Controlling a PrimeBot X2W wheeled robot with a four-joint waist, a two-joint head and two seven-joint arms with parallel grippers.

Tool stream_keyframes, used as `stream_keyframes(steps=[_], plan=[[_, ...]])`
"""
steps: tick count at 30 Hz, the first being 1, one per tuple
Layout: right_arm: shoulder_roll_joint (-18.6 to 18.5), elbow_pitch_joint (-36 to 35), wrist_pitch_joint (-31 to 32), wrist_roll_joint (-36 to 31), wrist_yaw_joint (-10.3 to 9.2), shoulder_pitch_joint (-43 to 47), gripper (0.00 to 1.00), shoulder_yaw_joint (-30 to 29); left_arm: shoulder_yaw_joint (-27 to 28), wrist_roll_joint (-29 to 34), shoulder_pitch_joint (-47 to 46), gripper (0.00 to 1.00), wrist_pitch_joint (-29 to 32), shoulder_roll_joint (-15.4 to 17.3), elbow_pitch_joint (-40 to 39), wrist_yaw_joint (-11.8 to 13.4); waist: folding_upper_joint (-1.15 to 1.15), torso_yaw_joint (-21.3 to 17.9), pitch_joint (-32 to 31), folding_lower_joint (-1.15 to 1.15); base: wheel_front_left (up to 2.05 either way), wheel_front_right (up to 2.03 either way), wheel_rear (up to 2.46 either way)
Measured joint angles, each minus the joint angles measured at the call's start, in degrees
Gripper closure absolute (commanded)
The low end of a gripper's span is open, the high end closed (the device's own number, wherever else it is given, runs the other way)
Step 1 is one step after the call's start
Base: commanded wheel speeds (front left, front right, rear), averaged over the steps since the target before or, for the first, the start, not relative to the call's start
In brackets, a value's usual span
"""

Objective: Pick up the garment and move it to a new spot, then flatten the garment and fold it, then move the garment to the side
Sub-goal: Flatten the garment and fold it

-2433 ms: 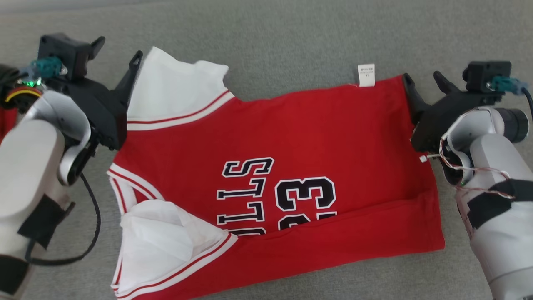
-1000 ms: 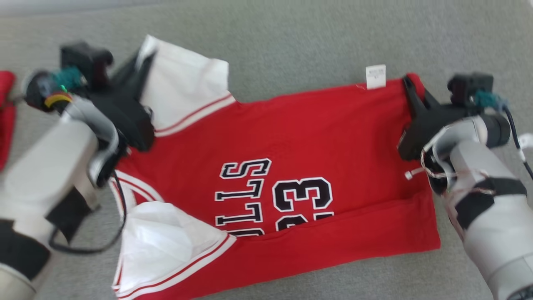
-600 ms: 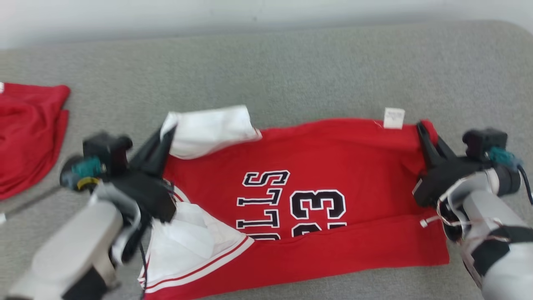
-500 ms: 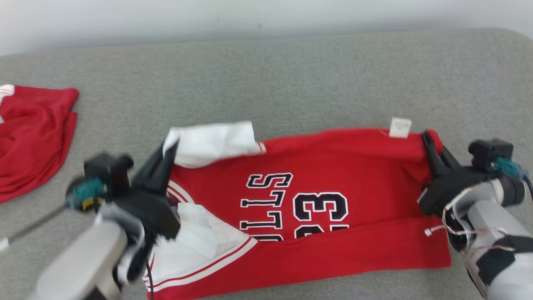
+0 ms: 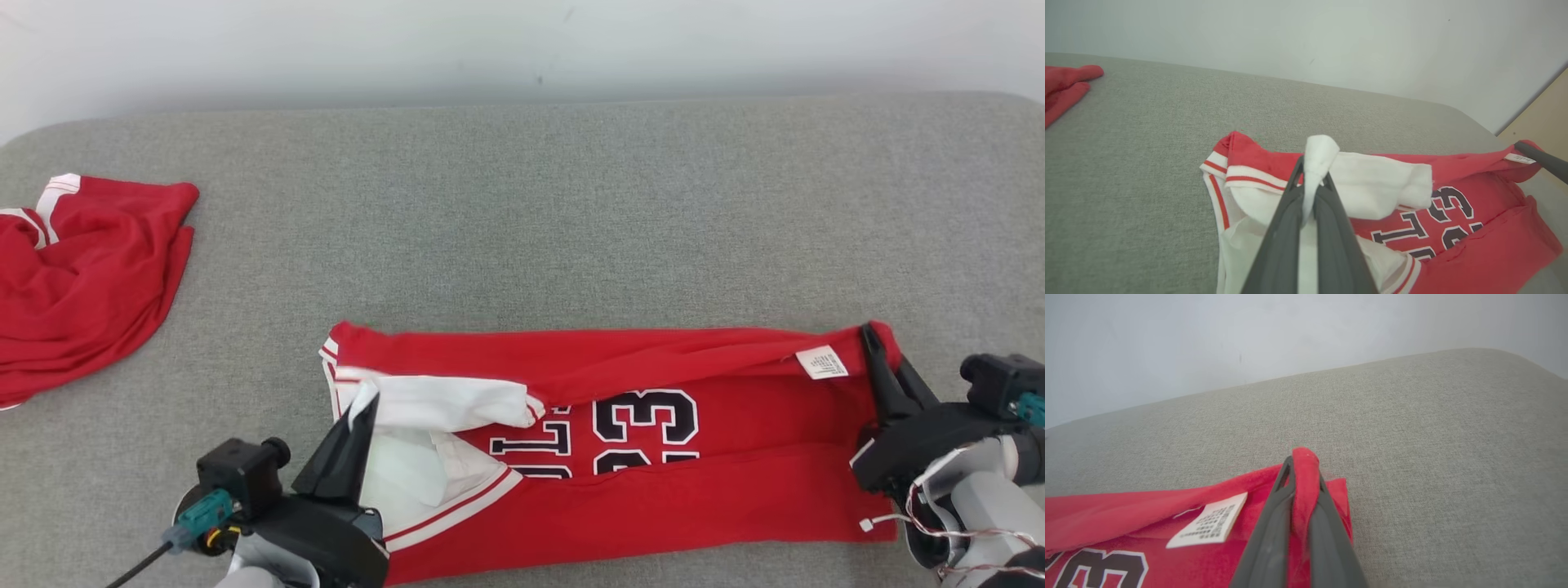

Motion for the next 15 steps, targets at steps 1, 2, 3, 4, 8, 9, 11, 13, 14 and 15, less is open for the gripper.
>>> stream_keyframes(steps=[1,2,3,4,8,9,11,13,14,15], plan=[[0.01,-0.60,0.00,0.01,0.00,0.90,0.00,-0.62,0.42,0.45,0.85,0.00,0.00,-0.34,0.10,-0.35,0.00,0.04,-0.11,0.00,0.00,0.00,0.00],[0.02,-1.03,0.01,0.04,0.00,1.60,0.00,-1.22,1.40,0.86,1.57,0.00,0.00,-0.91,0.08,-0.36,0.00,0.07,-0.25,0.00,0.00,0.00,0.00],[0.01,-1.58,0.01,0.03,0.00,2.19,0.00,-1.63,2.52,1.02,2.18,0.00,-0.01,-1.45,0.01,-0.37,0.00,0.08,-0.40,0.00,0.00,0.00,0.00],[0.01,-2.16,0.00,0.03,0.00,2.87,0.00,-2.14,3.41,1.53,2.86,0.00,-0.01,-1.92,-0.08,-0.41,0.00,0.09,-0.55,0.00,0.00,0.00,0.00],[-0.04,-4.43,0.00,-0.37,0.00,5.62,0.00,-3.64,6.95,4.10,6.47,0.00,0.00,-3.61,-0.15,-0.90,0.00,0.09,-1.10,0.00,0.00,0.00,0.00],[-0.13,-5.05,0.00,-0.53,0.00,6.15,0.00,-4.04,8.20,5.17,7.09,0.00,0.00,-3.91,-0.46,-0.88,0.00,0.11,-1.24,0.00,0.00,0.00,0.00],[-0.29,-6.33,-0.01,-0.74,0.00,7.12,0.00,-4.87,11.48,7.43,8.32,0.00,-0.01,-4.71,-1.42,-0.77,0.00,0.17,-1.51,0.00,0.00,0.00,0.00],[-0.36,-7.05,-0.01,-0.91,0.00,7.95,0.00,-5.43,15.46,10.78,9.62,0.00,-0.01,-5.88,-3.21,-0.14,0.00,0.24,-1.73,0.00,0.00,0.00,0.00],[-0.37,-6.91,0.03,-0.91,0.00,8.22,0.00,-5.75,17.49,13.02,10.22,0.00,-0.01,-6.35,-4.25,0.22,0.00,0.28,-1.82,0.00,0.00,0.00,0.00],[-0.40,-6.60,0.35,-0.94,0.00,8.34,0.00,-6.10,19.44,15.58,10.80,0.00,-0.01,-6.82,-5.21,0.68,0.00,0.35,-1.90,0.00,0.00,0.00,0.00]])
